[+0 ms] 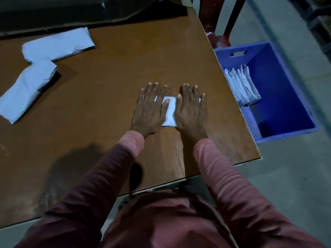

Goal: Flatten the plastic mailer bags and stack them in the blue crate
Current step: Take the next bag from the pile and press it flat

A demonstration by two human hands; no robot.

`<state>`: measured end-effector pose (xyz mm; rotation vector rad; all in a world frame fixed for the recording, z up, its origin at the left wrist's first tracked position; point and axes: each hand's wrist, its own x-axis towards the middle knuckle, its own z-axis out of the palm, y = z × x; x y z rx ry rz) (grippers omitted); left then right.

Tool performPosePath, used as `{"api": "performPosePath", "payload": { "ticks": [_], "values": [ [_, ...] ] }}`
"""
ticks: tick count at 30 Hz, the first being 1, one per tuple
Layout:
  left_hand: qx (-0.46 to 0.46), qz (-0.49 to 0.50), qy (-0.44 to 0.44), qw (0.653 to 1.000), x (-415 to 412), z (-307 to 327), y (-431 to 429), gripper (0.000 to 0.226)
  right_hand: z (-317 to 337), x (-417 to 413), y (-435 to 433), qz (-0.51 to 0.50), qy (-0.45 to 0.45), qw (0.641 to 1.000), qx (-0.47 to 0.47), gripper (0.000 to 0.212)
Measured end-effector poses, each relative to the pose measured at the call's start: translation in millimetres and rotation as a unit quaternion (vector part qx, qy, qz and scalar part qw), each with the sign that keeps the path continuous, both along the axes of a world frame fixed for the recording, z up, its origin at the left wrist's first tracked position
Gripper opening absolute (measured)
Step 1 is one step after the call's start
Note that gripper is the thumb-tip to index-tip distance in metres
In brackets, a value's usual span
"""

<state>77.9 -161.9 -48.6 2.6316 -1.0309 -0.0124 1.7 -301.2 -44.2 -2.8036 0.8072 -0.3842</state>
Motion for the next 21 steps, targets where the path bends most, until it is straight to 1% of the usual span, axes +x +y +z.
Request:
{"api": "performPosePath", "payload": {
  "ticks": [4,7,9,12,16,18,21],
  "values": [
    [0.009,-0.002,0.001,1.0,1,-1,2,0.06,6,-3,2,0.002,0.017,1.0,-0.011,0.061],
    [-0.005,-0.015,0.024,1.0,0,7,7,0.065,14,-6,1,0.012,0.016,1.0,-0.009,0.064],
    [-0.03,-0.021,0.028,0.999,-7,14,17,0.066,22,-17,2,0.036,0.001,0.999,0.003,0.065],
    [-0.075,-0.021,0.026,0.997,-32,24,37,0.064,32,-49,11,0.092,-0.036,0.994,0.053,0.06],
    [-0.095,-0.034,-0.01,0.995,-76,19,57,0.056,21,-97,20,0.135,-0.079,0.986,0.057,0.048],
    [-0.077,-0.056,-0.013,0.995,-89,13,60,0.053,15,-108,23,0.138,-0.072,0.986,0.066,0.045],
    [0.008,-0.071,0.012,0.997,-98,6,55,0.059,8,-110,27,0.151,-0.044,0.985,0.07,0.045]
  ]
}}
